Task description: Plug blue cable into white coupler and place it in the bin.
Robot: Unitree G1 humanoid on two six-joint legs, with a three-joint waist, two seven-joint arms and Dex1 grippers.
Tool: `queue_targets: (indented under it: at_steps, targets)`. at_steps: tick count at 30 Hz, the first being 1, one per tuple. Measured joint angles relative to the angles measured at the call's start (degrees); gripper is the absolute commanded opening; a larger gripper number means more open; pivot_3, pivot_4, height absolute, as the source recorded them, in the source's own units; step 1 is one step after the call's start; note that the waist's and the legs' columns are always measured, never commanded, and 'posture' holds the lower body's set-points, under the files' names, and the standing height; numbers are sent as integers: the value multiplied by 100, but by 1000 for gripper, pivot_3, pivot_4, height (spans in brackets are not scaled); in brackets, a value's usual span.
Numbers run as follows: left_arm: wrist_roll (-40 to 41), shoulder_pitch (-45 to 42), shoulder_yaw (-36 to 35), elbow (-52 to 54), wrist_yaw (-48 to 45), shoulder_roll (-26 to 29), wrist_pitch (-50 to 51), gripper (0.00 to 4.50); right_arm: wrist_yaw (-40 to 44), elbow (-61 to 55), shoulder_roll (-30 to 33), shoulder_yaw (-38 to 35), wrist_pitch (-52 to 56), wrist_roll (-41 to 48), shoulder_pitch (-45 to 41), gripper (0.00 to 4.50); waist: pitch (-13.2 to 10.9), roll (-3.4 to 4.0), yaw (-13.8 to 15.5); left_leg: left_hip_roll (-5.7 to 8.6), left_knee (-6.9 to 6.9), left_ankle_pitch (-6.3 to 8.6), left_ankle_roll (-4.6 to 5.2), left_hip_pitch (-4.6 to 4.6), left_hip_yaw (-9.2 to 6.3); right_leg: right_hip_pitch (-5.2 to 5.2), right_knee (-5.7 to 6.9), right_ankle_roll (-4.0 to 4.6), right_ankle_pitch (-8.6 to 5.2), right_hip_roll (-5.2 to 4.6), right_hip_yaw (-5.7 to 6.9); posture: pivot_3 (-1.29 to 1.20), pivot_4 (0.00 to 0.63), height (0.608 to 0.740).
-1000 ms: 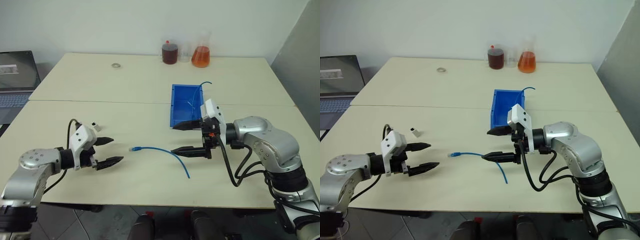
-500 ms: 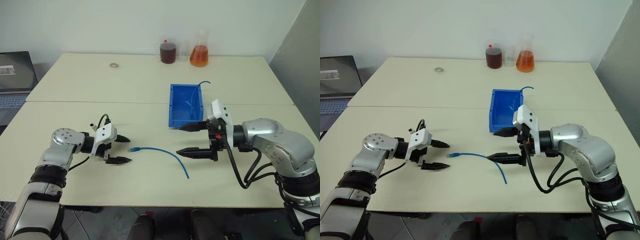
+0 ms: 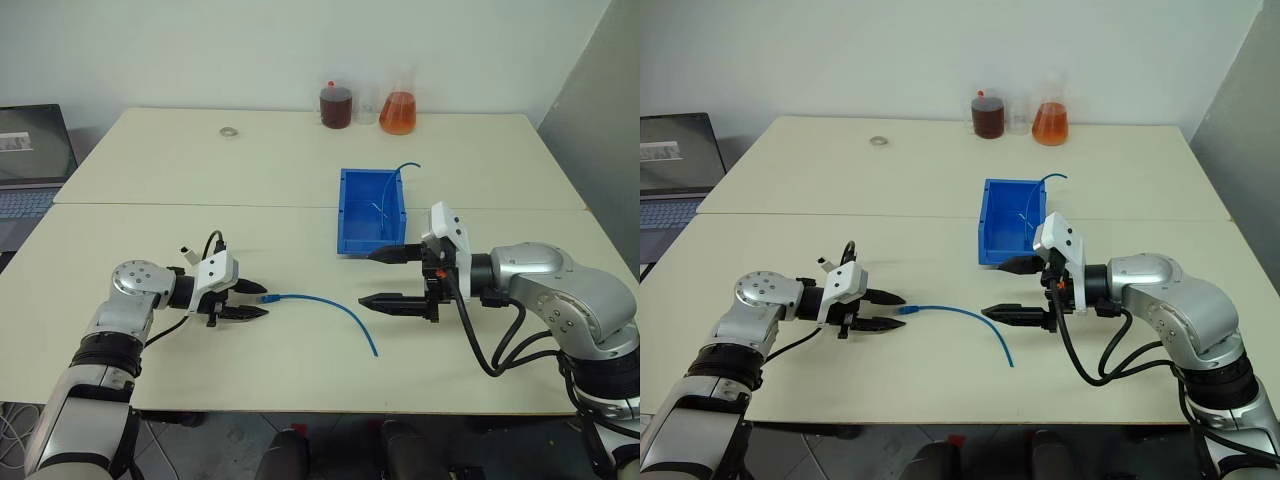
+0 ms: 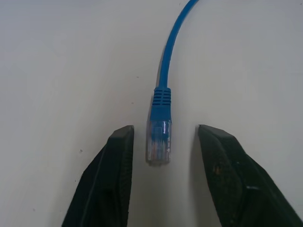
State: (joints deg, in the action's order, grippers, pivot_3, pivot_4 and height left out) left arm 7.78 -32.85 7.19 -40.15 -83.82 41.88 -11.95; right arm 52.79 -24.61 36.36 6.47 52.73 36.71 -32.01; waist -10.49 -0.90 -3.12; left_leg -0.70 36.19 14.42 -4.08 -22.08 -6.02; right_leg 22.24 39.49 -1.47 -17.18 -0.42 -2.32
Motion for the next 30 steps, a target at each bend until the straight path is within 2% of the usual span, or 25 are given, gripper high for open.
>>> queue_targets:
  at_steps: [5, 11, 14, 20, 24, 30]
  targets:
    - [21, 148, -77, 137, -1, -9, -12, 275, -9, 27, 1, 44, -35, 0, -12, 4500, 1, 1, -2, 0, 0, 0, 0, 6, 1, -2, 5, 0, 0, 0, -2, 0, 150, 740]
    - [69, 358, -150, 424, -2, 46, 114, 226, -6, 80, 1, 45, -45, 12, -37, 4500, 1, 1, -13, -2, 0, 0, 0, 7, 2, -2, 6, 0, 0, 1, -3, 0, 150, 740]
    - [145, 520, -240, 807, 92, 50, 587, 226, -31, 83, -4, 44, -55, 34, -35, 4500, 1, 1, -13, -2, 0, 0, 0, 6, 1, -2, 6, 0, 0, 1, -3, 0, 150, 740]
    - [1088, 818, -451, 3051, 886, -34, 3377, 226, -335, -91, -34, -334, 320, 484, 206, 4500, -7, -13, 25, -4, 20, 0, 0, -30, -23, 6, 4, 0, 0, 0, 14, 0, 150, 740]
    - [2242, 387, -1046, 4493, 1964, -433, 5221, 226, -870, -225, -307, -927, 884, 1271, 230, 4500, -8, -15, 28, -3, 50, 0, 0, -42, -30, 4, 13, -1, 0, -1, 18, 0, 150, 740]
    - [3585, -317, -1728, 4952, 3263, -1030, 6970, 226, -1780, -145, -823, -1520, 1470, 2452, 91, 4500, -9, -16, -19, -4, 66, 0, 0, -28, -22, 5, 45, -2, 0, 6, 11, 0, 150, 740]
